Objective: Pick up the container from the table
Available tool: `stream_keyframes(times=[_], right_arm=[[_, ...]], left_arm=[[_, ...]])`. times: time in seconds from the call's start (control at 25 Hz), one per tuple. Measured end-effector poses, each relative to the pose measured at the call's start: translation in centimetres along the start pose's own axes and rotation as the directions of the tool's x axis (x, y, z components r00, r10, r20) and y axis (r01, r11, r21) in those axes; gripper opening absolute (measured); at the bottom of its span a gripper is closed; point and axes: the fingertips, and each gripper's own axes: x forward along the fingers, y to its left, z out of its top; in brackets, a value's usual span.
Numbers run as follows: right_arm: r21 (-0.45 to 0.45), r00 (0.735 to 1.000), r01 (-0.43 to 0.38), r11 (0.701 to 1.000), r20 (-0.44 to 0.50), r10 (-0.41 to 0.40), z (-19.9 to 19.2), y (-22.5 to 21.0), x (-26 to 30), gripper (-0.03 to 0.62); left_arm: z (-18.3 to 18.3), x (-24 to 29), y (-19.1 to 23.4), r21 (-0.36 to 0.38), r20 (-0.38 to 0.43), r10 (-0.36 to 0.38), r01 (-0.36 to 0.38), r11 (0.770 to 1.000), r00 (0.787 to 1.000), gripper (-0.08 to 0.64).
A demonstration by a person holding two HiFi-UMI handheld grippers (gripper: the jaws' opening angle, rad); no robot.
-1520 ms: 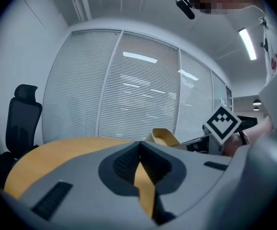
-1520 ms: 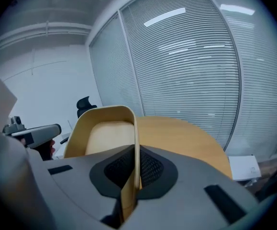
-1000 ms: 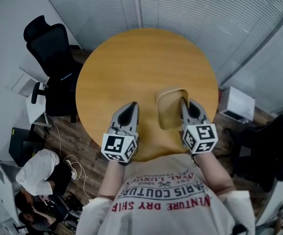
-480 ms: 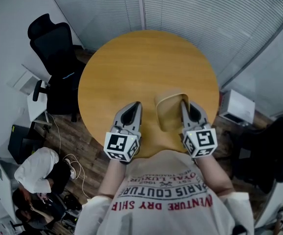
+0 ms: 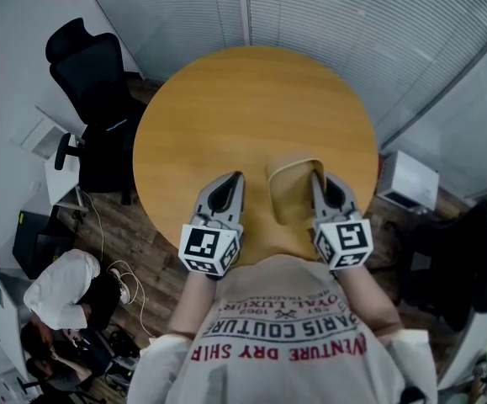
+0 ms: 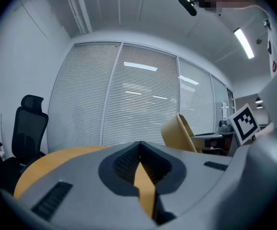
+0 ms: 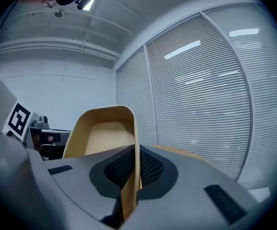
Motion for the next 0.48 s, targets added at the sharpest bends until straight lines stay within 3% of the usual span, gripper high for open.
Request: stream_keyframes(times=[0.48], right_arm=[[0.011, 1.0, -0.002, 1.0, -0.017, 0.002, -0.5, 0.1, 0.09, 0.003]], left_arm=[[-0.74, 0.09, 0.12, 0.001, -0.024, 0.024, -0.024, 1.0, 0.999, 0.002]])
